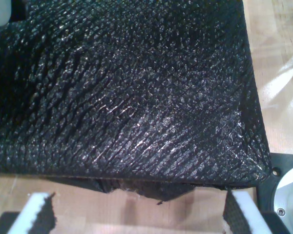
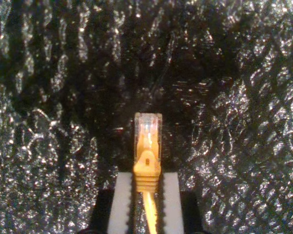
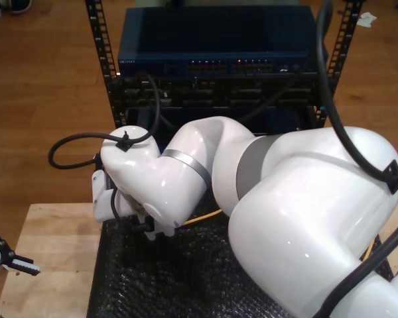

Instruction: Grab the cable and plug it in

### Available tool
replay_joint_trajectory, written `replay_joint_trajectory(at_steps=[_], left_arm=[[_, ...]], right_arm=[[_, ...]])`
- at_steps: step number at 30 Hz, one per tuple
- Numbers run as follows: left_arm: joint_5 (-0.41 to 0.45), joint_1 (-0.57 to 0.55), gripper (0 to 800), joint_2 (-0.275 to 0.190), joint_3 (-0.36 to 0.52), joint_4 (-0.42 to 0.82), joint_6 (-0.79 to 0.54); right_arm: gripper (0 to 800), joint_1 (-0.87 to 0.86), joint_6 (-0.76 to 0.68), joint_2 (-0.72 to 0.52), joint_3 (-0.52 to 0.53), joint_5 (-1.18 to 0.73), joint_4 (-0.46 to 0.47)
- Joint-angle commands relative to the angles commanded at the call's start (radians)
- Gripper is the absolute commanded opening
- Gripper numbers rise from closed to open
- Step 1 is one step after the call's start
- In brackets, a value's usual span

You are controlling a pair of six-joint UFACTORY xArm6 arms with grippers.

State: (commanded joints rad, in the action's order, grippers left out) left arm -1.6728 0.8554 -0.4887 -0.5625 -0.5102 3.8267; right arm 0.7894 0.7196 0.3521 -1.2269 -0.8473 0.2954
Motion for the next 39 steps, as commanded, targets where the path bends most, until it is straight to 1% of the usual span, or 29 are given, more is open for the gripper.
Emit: replay_joint_trajectory(at_steps=[3, 8, 17, 20, 23, 25, 30, 33, 36, 39], left_arm=[[-0.002, 0.000, 800, 0.000, 0.000, 0.000, 0.002], [-0.005, 0.000, 800, 0.002, -0.003, 0.000, 0.002], [-0.023, -0.003, 800, 0.006, -0.008, -0.002, 0.005], [-0.040, -0.003, 800, 0.006, -0.015, -0.002, 0.011], [-0.060, -0.005, 800, 0.012, -0.031, -0.003, 0.025], [-0.068, -0.011, 800, 0.021, -0.035, -0.015, 0.034], [-0.080, -0.034, 800, 0.023, -0.046, -0.054, 0.066], [-0.098, -0.064, 800, 0.023, -0.057, -0.087, 0.100], [-0.115, -0.098, 800, 0.021, -0.068, -0.118, 0.150], [-0.127, -0.135, 800, 0.021, -0.087, -0.153, 0.196]], right_arm=[[6, 0.000, 0.000, -0.003, 0.002, 0.000, 0.000], [6, -0.005, 0.003, -0.029, 0.003, -0.002, 0.000], [6, -0.060, 0.063, -0.126, 0.014, -0.017, -0.018], [6, -0.087, 0.066, -0.170, 0.043, -0.041, -0.021], [6, -0.106, 0.104, -0.230, 0.072, -0.052, -0.032], [6, -0.124, 0.135, -0.273, 0.101, -0.054, -0.072], [6, -0.195, 0.256, -0.391, 0.183, -0.081, -0.238], [6, -0.226, 0.315, -0.446, 0.207, -0.127, -0.313], [6, -0.253, 0.333, -0.499, 0.232, -0.172, -0.354], [6, -0.269, 0.345, -0.560, 0.258, -0.209, -0.376]])
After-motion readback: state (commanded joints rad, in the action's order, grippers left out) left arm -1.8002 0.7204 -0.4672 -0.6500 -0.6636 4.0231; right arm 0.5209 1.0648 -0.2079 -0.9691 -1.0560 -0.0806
